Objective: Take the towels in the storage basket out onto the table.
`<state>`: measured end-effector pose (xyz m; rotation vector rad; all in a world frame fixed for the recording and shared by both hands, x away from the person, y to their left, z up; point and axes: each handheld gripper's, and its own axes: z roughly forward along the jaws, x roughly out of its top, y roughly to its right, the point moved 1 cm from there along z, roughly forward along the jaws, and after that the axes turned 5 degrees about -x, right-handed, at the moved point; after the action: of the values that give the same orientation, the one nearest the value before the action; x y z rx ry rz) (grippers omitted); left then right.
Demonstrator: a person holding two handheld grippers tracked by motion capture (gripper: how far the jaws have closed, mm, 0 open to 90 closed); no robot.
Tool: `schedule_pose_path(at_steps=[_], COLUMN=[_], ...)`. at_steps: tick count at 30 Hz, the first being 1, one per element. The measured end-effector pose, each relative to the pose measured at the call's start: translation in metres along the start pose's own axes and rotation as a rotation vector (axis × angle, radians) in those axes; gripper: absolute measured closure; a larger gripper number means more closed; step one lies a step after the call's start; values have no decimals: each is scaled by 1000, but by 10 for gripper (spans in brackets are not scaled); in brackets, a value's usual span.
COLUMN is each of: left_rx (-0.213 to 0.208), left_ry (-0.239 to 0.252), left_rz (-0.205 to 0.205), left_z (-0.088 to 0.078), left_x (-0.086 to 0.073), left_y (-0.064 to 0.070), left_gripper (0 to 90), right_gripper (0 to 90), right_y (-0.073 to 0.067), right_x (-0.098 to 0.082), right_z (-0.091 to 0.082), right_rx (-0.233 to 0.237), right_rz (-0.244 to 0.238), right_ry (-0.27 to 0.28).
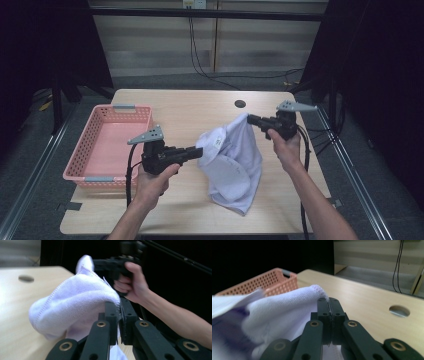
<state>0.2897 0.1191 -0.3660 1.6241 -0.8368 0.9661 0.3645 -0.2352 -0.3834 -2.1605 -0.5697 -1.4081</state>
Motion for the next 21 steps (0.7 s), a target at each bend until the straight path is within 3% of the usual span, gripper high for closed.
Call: schedule_pose_path(at_steps=[1, 3, 4, 6, 7, 10, 11, 13, 14, 15, 17, 18, 21], left_rx=[-5, 4, 10, 9, -2, -31, -43, -59, -34, -2, 19, 46, 71], left_ry=[-5, -7, -2, 4, 19, 42, 49, 50, 27, 10, 0, -19, -30], left_rz=[9, 25, 31, 42, 42, 41, 38, 31, 32, 4, -46, -73, -92], left_z=[-3, -9, -17, -24, -31, -40, -42, -45, -46, -46, -46, -47, -49], left_x=[2, 5, 5, 5, 6, 6, 4, -4, -12, -19, -32, -44, -50], left_y=[3, 9, 13, 17, 22, 29, 30, 30, 26, 21, 8, -3, -10], left_gripper=[864, 864, 864, 864, 865, 864, 863, 862, 861, 846, 844, 819, 734], right_gripper=[891, 891, 891, 891, 891, 891, 890, 889, 860, 632, 606, 542, 513], right_y=[12, 17, 28, 31, 42, 50, 58, 61, 64, 67, 67, 64, 58], right_x=[18, 23, 34, 37, 51, 66, 80, 83, 84, 72, 65, 46, 33], right_z=[4, 6, 13, 16, 21, 23, 21, 22, 24, 34, 37, 41, 39], right_rx=[-28, -34, -74, -87, -113, -141, -177, -183, -184, -170, -176, -163, -150], right_rz=[5, 12, 17, 18, 19, 29, 19, 17, 16, 10, 1, 5, 0], right_ry=[16, 23, 16, 13, 32, 55, 73, 73, 52, -18, -28, -47, -53])
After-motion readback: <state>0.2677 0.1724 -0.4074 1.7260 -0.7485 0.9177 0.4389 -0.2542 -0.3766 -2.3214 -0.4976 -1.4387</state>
